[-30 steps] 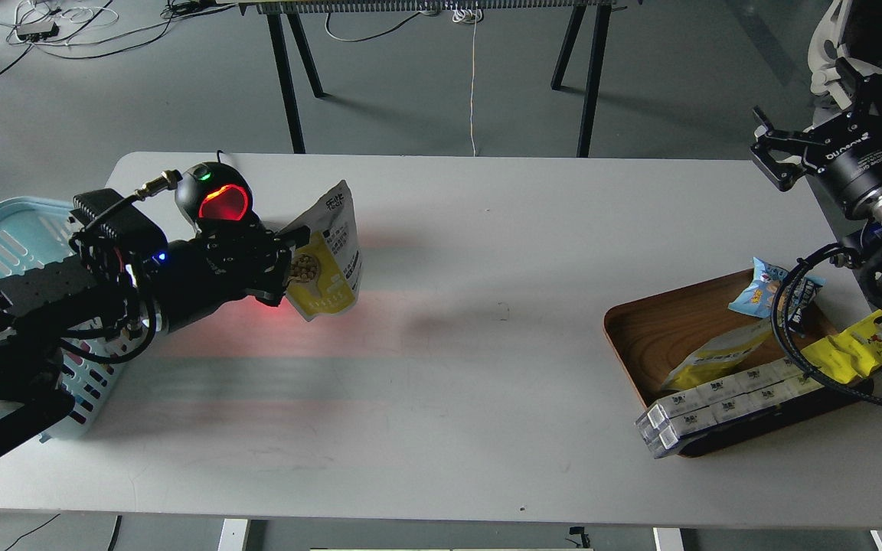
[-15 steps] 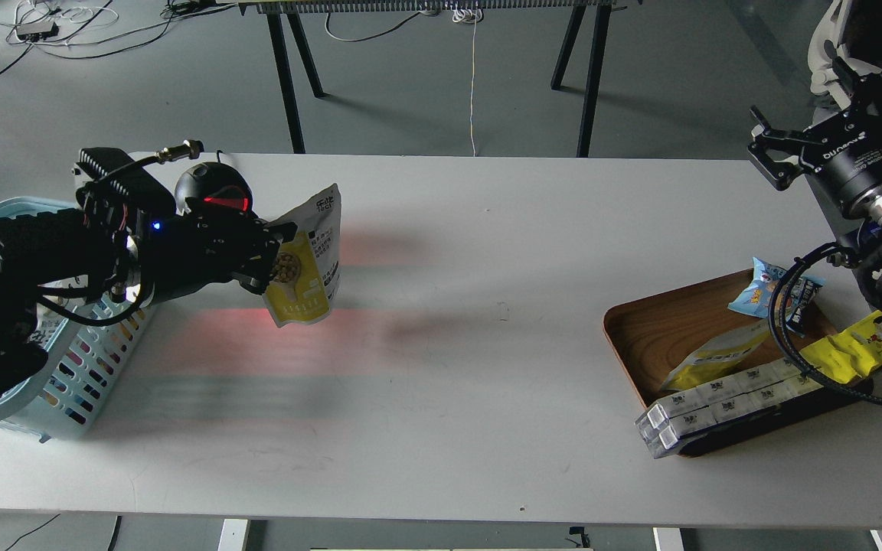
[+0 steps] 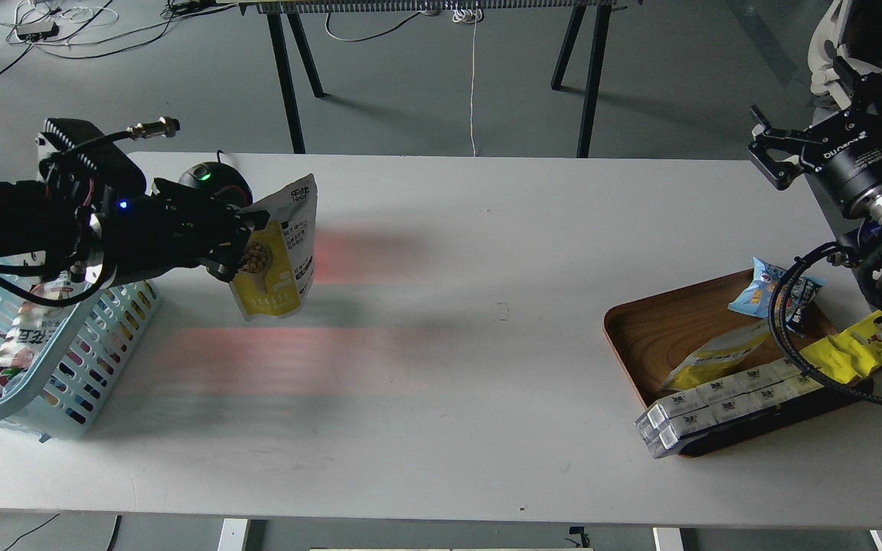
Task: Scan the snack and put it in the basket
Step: 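Move the pouch over the blue basket and drop it in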
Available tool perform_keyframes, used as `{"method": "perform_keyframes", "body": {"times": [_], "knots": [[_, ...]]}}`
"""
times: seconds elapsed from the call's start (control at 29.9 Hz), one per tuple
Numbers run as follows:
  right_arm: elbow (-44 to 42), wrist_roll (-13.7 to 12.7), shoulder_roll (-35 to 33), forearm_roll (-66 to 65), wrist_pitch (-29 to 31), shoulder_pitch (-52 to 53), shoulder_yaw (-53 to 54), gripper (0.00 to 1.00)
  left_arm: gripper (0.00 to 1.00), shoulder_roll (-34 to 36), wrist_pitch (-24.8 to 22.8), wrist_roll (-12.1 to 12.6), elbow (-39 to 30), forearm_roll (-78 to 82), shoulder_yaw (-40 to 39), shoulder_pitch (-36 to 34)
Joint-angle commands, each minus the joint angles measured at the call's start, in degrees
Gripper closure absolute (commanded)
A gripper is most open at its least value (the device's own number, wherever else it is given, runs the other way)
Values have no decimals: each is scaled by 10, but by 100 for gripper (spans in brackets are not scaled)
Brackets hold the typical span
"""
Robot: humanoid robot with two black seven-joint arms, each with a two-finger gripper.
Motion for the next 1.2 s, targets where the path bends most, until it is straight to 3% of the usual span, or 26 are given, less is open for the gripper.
{"method": "perform_keyframes", "body": {"times": [0.0,0.17,0.4,0.53,0.87,1.17], "knots": [[0,0,0,0,0,0,0,2,100,44,6,-15,-8,-7,-33,0],[1,0,0,0,0,1,0,2,100,106,7,-46,-8,-38,-83,0],[1,0,0,0,0,2,0,2,100,218,60,-44,3,-143,-64,6],[1,-1,0,0,0,2,0,2,100,262,102,-51,44,-170,-23,6],[1,-1,0,-1,0,2,-1,2,100,299,240,-109,186,-209,140,6],[1,-1,1,-1,0,2,-7,2,100,315,320,-126,192,-252,256,6]]}}
